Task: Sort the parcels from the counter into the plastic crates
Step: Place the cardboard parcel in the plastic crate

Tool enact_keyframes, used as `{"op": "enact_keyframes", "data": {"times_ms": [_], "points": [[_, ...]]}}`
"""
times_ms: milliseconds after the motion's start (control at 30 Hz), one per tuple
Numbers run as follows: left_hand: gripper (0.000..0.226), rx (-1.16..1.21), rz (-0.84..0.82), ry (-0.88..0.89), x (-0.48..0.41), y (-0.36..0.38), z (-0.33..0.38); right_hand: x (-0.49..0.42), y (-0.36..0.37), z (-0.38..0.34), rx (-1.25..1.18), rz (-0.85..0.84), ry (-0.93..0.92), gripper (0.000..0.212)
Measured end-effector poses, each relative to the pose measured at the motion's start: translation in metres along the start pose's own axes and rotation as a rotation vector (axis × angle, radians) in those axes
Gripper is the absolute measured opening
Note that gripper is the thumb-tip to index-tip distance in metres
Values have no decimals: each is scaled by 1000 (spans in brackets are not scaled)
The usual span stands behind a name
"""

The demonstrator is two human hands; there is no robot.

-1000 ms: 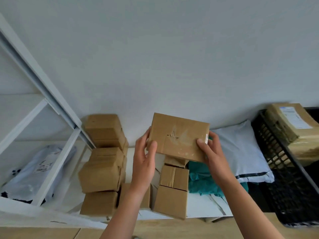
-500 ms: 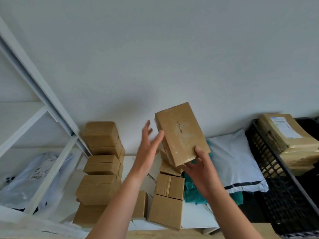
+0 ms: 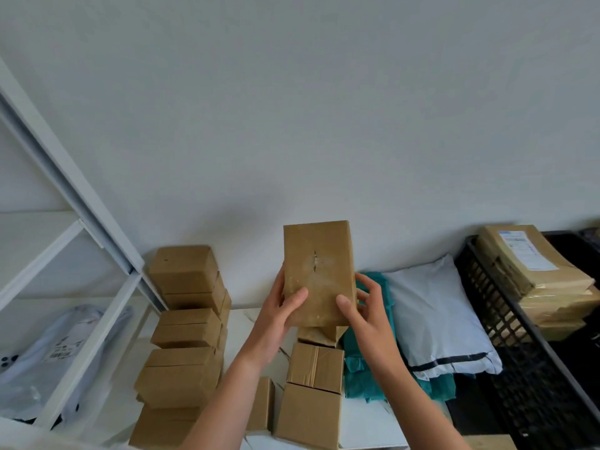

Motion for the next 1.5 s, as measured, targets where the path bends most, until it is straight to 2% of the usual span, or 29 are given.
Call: {"op": "enact_keyframes", "data": {"times_ms": [67, 133, 167, 233, 333, 433, 533, 633, 700, 767, 900, 933, 1000, 1067, 1133, 1200, 1300, 1333, 1433, 1500], "points": [[78, -100, 16, 76, 3, 6, 14, -11, -10, 5, -262, 16, 79, 56], [73, -246, 10, 153, 11, 18, 33, -20, -21, 12, -576, 7, 212, 73], [70, -314, 1, 195, 14, 24, 40, -22, -27, 12, -677, -19, 250, 80], [68, -389, -3, 261, 20, 35, 46, -24, -32, 8, -714, -47, 248, 77], [76, -383, 55, 248, 18, 34, 43, -28, -30, 0, -636, -52, 168, 64], [82, -236, 105, 138, 12, 18, 27, -22, -16, -14, -223, -2, -18, 42], [69, -80, 158, 47, 6, 4, 9, -12, 4, -17, -6, -25, -85, 54], [52, -87, 173, 13, 7, 4, 11, -9, 6, -13, -5, 6, -29, 71], [41, -95, 218, -16, 9, 0, 11, -10, 1, -15, -22, -7, 6, 66], [56, -114, 294, -47, 12, -7, 11, -10, -6, -21, -22, -31, -5, 56], [104, -164, 413, 72, 22, -14, 26, -7, -12, -42, -20, -76, -129, 55], [103, -136, 434, 112, 25, -14, 33, -6, -11, -49, -17, -101, -176, 53], [88, -90, 448, 185, 31, -12, 49, -3, -8, -64, -29, -185, -219, 53], [75, -124, 403, 232, 32, -9, 61, 1, -2, -75, -27, -301, -201, 72], [72, -169, 366, 218, 32, -5, 70, 3, 2, -83, 2, -360, -186, 81], [71, -170, 363, 192, 30, -5, 74, 3, 4, -88, 46, -325, -193, 70], [74, -172, 398, 191, 32, -7, 78, 0, 4, -94, 166, -209, -172, 31], [73, -211, 412, 219, 33, -8, 79, -1, 4, -97, 193, -159, -151, 28], [56, -383, 370, 344, 35, -8, 82, 1, 1, -104, 146, 31, -83, 64], [60, -509, 322, 391, 33, -7, 78, 1, -2, -107, 65, 108, -54, 64]]}}
Point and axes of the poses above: each hand's wrist, its own x-axis away from the middle knuckle, its own y-axis out of the palm, z = x × y, the point moved 5 cm from there along -x, towards the middle knuckle, and after that the axes turned 12 degrees about -x, right-handed, at the moved point
